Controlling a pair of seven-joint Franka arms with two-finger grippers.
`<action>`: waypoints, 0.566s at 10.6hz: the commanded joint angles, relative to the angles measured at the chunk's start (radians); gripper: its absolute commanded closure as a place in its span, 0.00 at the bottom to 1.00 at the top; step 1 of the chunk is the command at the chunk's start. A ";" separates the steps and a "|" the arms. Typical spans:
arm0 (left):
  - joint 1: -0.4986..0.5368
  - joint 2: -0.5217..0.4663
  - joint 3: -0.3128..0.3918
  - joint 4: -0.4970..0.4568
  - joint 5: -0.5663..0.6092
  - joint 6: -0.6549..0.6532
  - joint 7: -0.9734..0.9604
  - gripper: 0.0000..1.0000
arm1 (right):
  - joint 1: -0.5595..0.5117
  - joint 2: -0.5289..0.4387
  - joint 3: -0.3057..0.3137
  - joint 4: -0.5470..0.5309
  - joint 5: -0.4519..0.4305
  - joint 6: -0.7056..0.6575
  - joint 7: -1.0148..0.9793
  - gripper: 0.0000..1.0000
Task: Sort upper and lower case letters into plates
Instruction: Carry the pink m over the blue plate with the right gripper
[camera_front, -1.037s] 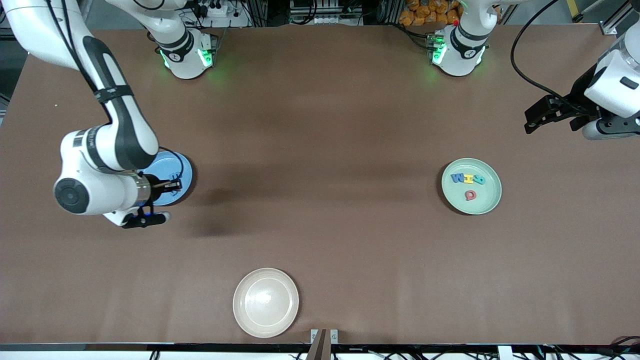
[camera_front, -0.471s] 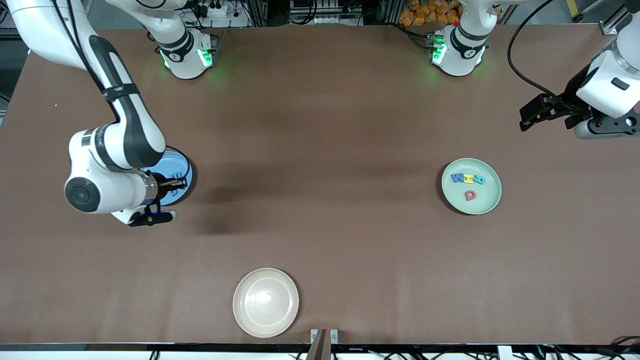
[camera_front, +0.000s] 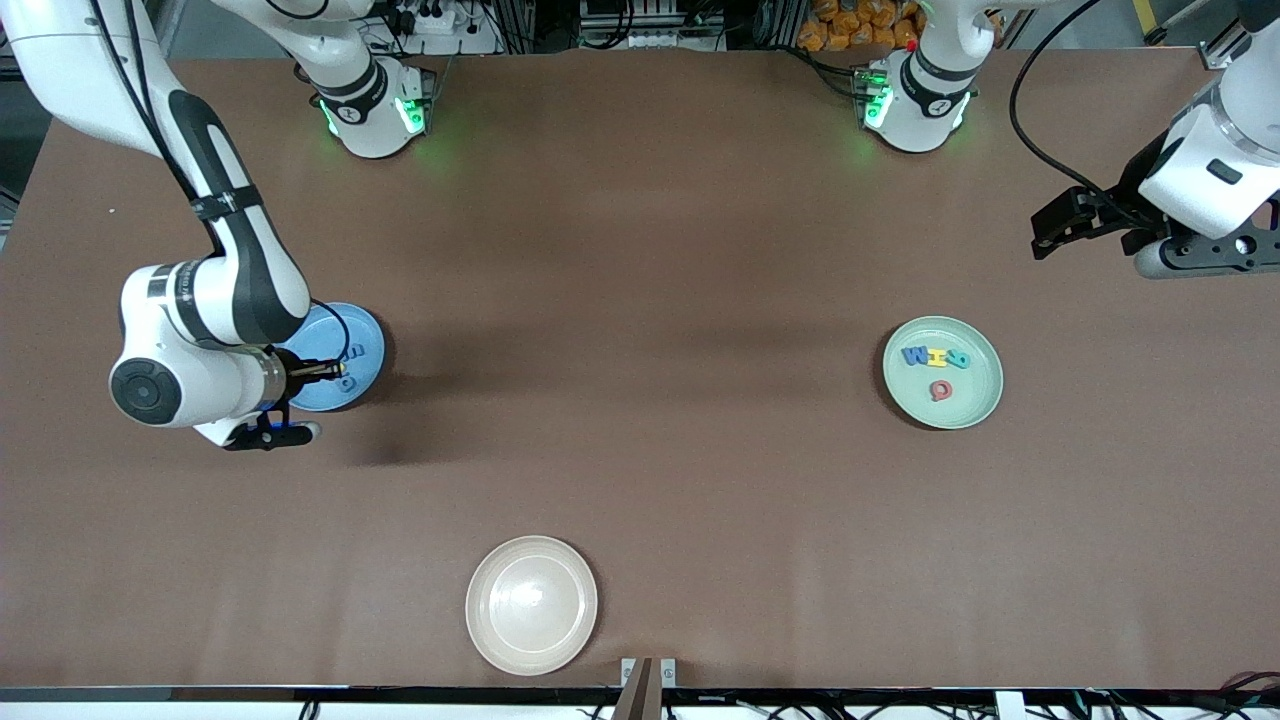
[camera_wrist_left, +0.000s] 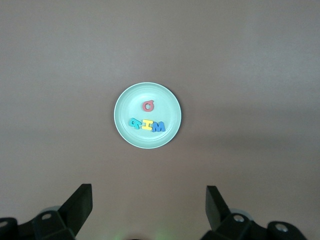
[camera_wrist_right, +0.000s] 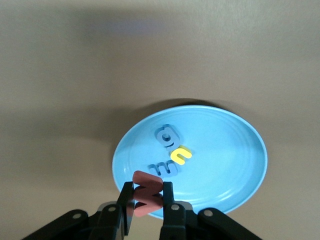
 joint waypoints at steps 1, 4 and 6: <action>-0.002 -0.020 0.012 -0.007 -0.035 -0.008 0.003 0.00 | -0.003 -0.054 -0.019 -0.132 -0.016 0.102 -0.038 1.00; 0.000 -0.028 0.013 -0.010 -0.035 -0.004 0.001 0.00 | -0.002 -0.069 -0.043 -0.200 -0.016 0.162 -0.080 1.00; 0.000 -0.026 0.013 -0.010 -0.034 0.001 0.001 0.00 | 0.000 -0.068 -0.056 -0.197 -0.013 0.161 -0.066 0.18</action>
